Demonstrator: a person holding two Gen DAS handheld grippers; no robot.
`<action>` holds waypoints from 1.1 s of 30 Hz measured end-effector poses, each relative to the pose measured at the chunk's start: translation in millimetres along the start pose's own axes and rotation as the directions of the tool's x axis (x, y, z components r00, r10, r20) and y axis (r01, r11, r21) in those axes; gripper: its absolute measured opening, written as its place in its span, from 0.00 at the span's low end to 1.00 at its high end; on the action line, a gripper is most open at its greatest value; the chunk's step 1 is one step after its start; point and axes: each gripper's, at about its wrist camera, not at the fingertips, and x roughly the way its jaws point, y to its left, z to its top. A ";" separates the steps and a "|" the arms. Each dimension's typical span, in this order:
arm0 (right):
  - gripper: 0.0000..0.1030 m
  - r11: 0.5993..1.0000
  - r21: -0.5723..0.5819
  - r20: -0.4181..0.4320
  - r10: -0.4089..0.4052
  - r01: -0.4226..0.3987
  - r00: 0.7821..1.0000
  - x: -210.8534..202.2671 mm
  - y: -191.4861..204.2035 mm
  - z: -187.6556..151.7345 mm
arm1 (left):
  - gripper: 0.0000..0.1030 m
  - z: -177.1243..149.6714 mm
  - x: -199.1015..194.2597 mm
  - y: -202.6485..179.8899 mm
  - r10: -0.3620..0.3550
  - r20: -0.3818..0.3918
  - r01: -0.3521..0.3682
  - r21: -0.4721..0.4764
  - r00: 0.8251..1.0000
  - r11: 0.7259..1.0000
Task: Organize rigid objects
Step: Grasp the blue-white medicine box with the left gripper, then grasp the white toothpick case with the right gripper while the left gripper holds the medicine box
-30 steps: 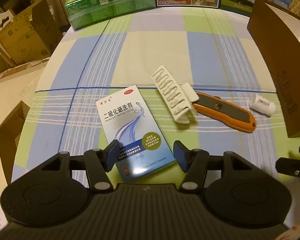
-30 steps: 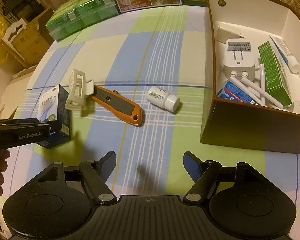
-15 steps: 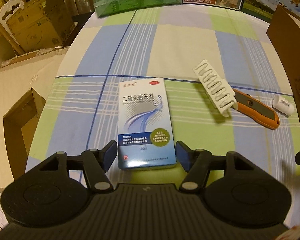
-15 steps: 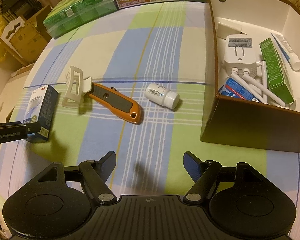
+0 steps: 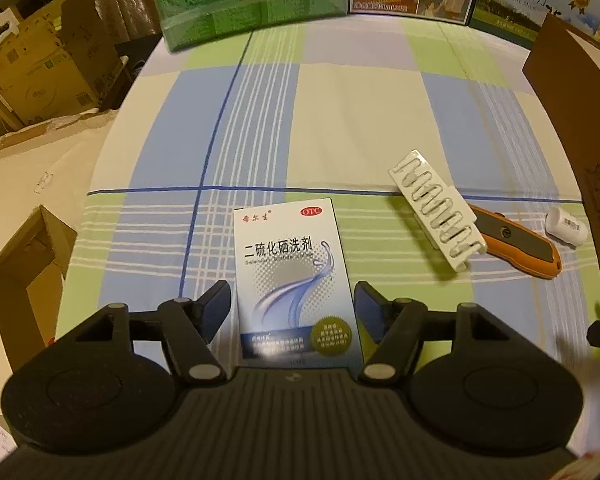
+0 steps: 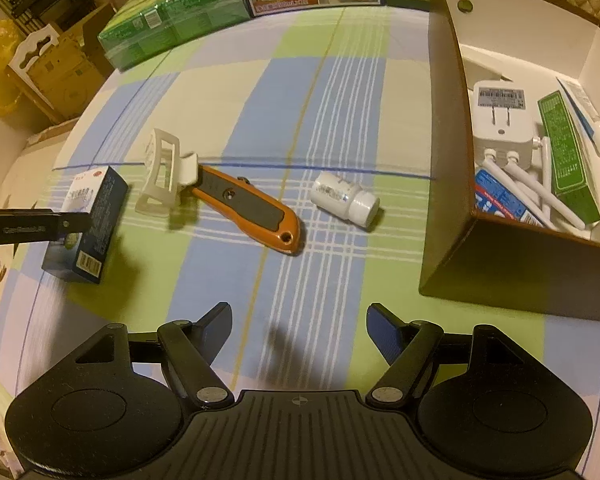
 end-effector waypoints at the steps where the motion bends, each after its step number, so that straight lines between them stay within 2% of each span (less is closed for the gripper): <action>1: 0.69 1.000 -0.001 0.005 0.002 -0.002 1.000 -0.5 0.9 1.2 | 0.63 0.7 3.1 0.0 0.003 -0.005 -0.003 0.000 1.000 1.000; 8: 0.69 1.000 -0.025 0.040 0.017 -0.016 0.999 -3.0 12.6 8.9 | 0.60 5.6 14.3 3.9 -0.016 0.018 0.016 0.006 1.000 1.000; 13: 0.69 0.997 -0.064 0.061 0.036 -0.032 0.998 -0.8 28.0 15.0 | 0.60 2.4 13.5 7.8 0.000 0.025 0.000 -0.013 1.000 1.000; 19: 0.69 0.987 -0.151 0.089 0.068 -0.054 0.994 8.2 57.8 28.0 | 0.60 -0.3 9.7 21.4 0.033 0.033 -0.032 -0.034 0.999 0.999; 26: 0.69 0.961 -0.271 0.134 0.099 -0.060 0.986 31.2 104.4 49.5 | 0.60 0.9 7.6 37.7 0.039 0.037 -0.037 -0.073 0.999 0.997; 33: 0.54 0.936 -0.351 0.126 0.050 -0.003 0.991 70.1 130.7 62.5 | 0.60 1.7 7.7 43.3 0.031 0.038 -0.027 -0.093 0.999 0.995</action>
